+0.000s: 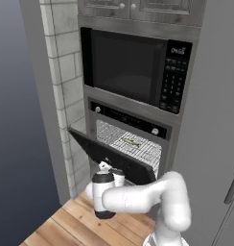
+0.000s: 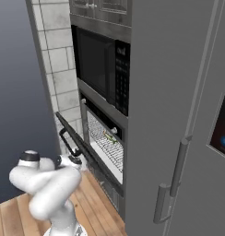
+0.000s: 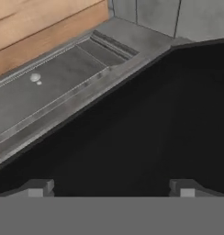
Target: Place the fish on the top rack of the oven, and slide the tray back inside. Close the oven door.
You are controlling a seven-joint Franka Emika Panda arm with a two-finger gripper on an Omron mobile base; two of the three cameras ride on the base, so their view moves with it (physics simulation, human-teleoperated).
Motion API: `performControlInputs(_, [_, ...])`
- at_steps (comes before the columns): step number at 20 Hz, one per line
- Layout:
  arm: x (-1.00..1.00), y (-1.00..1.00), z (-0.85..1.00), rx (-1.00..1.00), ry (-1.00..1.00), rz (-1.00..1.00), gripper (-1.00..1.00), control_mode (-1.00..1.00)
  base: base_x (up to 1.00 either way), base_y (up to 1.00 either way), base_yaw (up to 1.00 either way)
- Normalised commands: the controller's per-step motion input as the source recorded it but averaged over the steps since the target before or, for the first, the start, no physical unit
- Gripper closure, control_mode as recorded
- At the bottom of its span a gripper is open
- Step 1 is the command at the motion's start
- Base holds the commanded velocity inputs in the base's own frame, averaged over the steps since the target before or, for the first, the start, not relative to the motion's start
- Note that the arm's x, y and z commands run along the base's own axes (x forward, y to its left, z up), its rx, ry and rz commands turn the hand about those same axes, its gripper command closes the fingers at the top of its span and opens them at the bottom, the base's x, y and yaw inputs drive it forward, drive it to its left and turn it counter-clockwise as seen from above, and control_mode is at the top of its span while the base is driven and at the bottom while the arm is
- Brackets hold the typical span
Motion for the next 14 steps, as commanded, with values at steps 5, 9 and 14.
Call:
performControlInputs(5, [1.0,-1.0,-0.81,0.24,0.05,0.0,-1.0,-1.0,0.0,0.0,0.0])
performControlInputs(9, [1.0,-0.86,-0.76,0.19,0.04,0.01,-1.0,-1.0,0.0,0.0,0.0])
performControlInputs(14, [1.0,-0.49,-0.88,0.1,0.02,0.02,-1.0,-1.0,0.0,0.0,0.0])
